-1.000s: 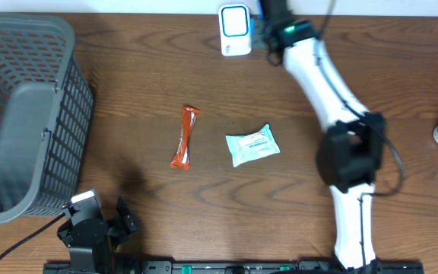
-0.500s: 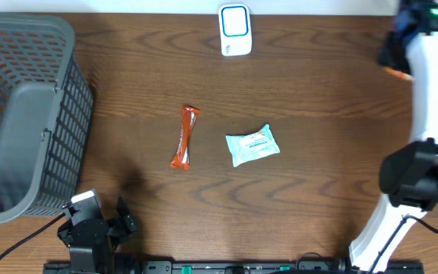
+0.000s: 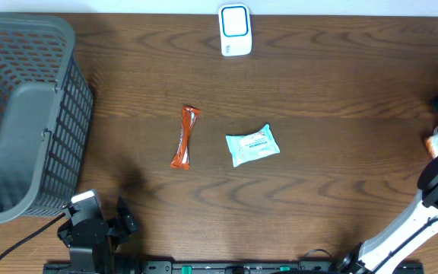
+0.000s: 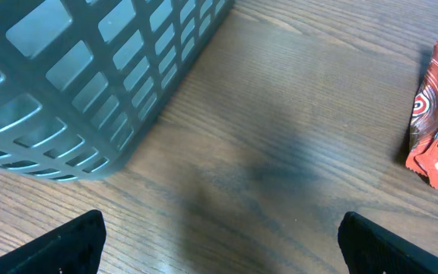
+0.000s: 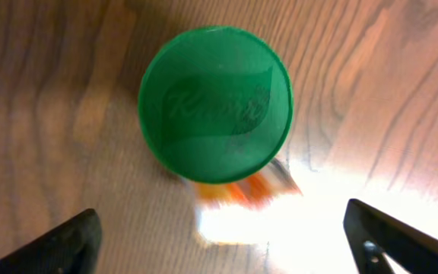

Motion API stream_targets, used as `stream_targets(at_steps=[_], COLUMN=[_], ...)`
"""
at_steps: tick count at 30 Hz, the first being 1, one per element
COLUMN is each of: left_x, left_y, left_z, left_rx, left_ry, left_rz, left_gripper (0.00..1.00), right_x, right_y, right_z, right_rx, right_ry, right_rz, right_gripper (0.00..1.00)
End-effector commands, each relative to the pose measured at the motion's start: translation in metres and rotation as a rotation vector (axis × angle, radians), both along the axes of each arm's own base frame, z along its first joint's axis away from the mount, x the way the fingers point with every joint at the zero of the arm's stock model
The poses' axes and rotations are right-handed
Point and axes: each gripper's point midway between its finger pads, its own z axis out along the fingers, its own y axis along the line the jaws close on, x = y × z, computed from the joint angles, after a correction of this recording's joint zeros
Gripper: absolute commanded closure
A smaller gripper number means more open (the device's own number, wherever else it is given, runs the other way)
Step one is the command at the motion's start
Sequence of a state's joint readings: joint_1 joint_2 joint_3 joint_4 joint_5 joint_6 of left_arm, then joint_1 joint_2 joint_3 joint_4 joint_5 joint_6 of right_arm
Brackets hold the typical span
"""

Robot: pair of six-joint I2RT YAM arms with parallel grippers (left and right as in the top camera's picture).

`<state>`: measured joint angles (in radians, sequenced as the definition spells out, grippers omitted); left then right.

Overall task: Scan the item barcode
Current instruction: 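Carry the tissue pack right and set it beside the jar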

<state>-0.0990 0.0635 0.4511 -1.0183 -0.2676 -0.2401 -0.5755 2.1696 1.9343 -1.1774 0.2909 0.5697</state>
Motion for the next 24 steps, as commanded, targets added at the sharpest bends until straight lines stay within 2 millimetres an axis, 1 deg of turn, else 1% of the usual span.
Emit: stream_targets(at_steps=[1,2,3,5,6,7,10,11,12,14,16,18,21,24], left_x=[0.000,0.000,0.000,0.000,0.000,0.000,0.000,0.000,0.000,0.000,0.000,0.000,0.000,0.000], left_y=[0.002,0.002,0.002,0.002,0.002,0.002,0.002,0.002,0.002,0.002,0.002,0.002,0.002,0.002], left_z=[-0.001,-0.001,-0.001,-0.001,-0.001,-0.001,-0.001,-0.001,-0.001,-0.001,-0.001,-0.001,-0.001,-0.001], left_rx=[-0.003,-0.003,-0.003,-0.003,-0.003,-0.003,-0.003,-0.003,-0.003,-0.003,-0.003,-0.003,-0.003,-0.003], left_ry=[0.000,0.000,0.000,0.000,0.000,0.000,0.000,0.000,0.000,0.000,0.000,0.000,0.000,0.000], left_rz=[0.014,0.014,0.014,0.014,0.014,0.014,0.014,0.014,0.014,0.014,0.014,0.014,0.014,0.014], left_gripper=[0.02,0.02,0.02,0.01,0.02,0.02,0.02,0.02,0.02,0.02,0.02,0.02,0.02,0.02], right_x=[0.025,0.030,0.033,0.043,0.047,0.050,0.054,0.055,0.055,0.054,0.058,0.058,0.049,0.032], right_y=[0.012,0.019,0.024,0.043,0.052,0.064,0.101,0.119,0.145,0.183,0.237,0.283,0.336,0.383], right_z=[0.032,0.044,0.051,0.069,0.076,0.083,0.092,0.092,0.091,0.088,0.085,0.083,0.075,0.068], right_rx=[0.049,0.062,0.072,0.106,0.121,0.140,0.195,0.231,0.296,0.383,0.492,0.555,0.563,0.583], right_ry=[-0.127,-0.147,-0.162,-0.197,-0.211,-0.218,-0.212,-0.203,-0.189,-0.160,-0.144,-0.127,-0.051,0.028], right_rz=[0.060,0.073,0.084,0.123,0.141,0.165,0.238,0.266,0.306,0.369,0.529,0.711,0.922,1.042], right_gripper=[0.01,0.01,0.01,0.01,0.01,0.01,0.01,0.01,0.01,0.01,0.01,0.01,0.01,0.02])
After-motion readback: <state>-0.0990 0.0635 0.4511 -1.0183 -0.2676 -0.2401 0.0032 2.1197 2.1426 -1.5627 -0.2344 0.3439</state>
